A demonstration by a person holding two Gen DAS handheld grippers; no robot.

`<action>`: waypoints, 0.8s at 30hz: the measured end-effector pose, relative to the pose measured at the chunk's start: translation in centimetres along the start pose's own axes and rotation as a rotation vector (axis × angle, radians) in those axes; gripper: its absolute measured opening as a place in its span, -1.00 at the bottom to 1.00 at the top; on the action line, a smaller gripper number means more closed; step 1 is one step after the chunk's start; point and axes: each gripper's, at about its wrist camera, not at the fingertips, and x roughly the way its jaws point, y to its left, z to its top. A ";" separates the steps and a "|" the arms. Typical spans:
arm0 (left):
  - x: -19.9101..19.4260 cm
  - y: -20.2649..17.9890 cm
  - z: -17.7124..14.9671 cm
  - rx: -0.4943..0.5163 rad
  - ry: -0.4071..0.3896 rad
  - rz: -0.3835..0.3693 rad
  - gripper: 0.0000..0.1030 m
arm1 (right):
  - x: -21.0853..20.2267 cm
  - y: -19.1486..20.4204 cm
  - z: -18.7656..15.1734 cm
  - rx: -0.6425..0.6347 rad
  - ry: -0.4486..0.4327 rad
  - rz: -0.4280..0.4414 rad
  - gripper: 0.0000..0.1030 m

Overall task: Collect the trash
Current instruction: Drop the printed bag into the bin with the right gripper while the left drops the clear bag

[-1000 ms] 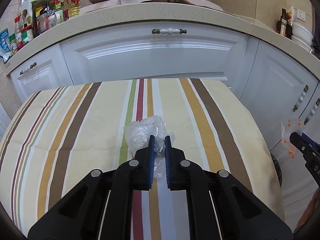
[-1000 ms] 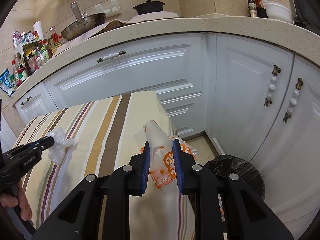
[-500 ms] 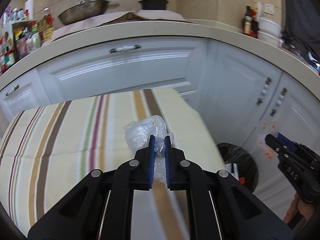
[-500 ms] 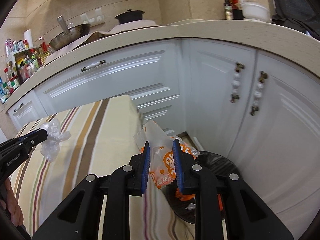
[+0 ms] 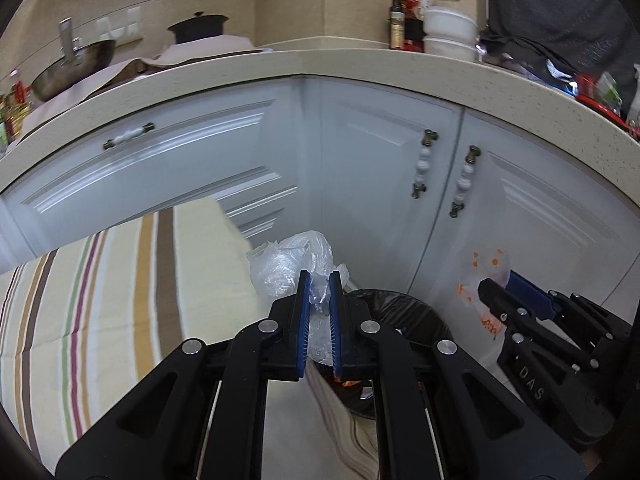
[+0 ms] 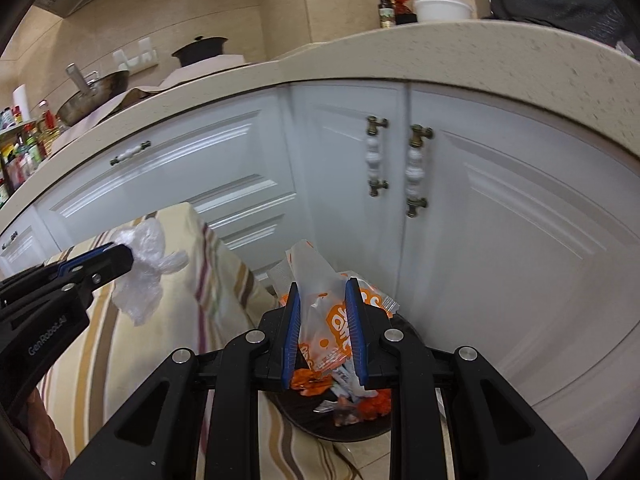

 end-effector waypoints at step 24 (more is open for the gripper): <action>9.2 -3.1 -0.5 0.040 0.127 0.015 -0.54 | 6.1 -2.9 -0.7 0.045 0.064 -0.062 -0.24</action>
